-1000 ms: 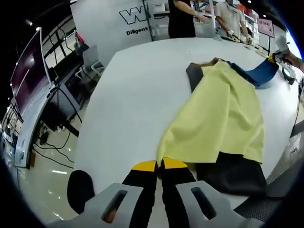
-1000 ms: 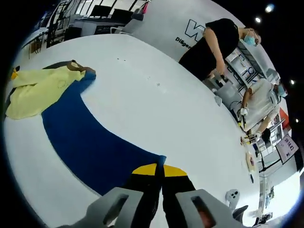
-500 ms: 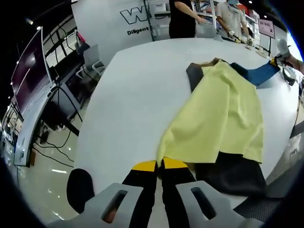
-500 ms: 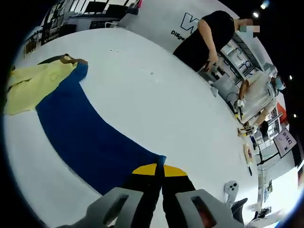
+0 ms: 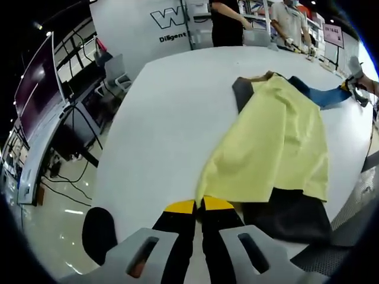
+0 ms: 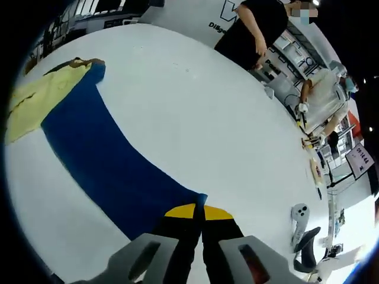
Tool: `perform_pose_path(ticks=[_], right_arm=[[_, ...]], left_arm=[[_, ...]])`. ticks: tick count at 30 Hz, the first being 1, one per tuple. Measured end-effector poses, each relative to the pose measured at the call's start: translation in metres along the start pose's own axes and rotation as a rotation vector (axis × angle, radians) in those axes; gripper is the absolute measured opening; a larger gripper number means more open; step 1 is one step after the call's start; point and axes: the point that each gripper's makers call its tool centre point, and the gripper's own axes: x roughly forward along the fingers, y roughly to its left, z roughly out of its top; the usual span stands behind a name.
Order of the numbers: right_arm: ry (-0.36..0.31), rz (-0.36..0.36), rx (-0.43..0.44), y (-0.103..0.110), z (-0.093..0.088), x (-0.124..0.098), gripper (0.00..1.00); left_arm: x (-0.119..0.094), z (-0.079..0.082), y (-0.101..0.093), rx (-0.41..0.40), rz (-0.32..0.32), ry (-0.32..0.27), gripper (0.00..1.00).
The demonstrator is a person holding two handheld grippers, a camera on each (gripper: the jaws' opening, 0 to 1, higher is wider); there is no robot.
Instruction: Fold the garment on the visible template until the final outline fits inside the template.
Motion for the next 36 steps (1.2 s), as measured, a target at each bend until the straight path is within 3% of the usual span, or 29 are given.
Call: perform_pose_path(ticks=[11, 17, 36], right_arm=[[0.112, 0.039, 0.025, 0.013, -0.036, 0.003, 0.0], [0.14, 0.063, 0.064, 0.021, -0.047, 0.001, 0.0], [0.209, 0.079, 0.101, 0.032, -0.065, -0.001, 0.0]], left_arm=[[0.001, -0.001, 0.0, 0.002, -0.002, 0.003, 0.04], [0.0, 0.0, 0.0, 0.001, -0.005, 0.003, 0.04], [-0.003, -0.003, -0.001, -0.001, -0.013, 0.011, 0.04]])
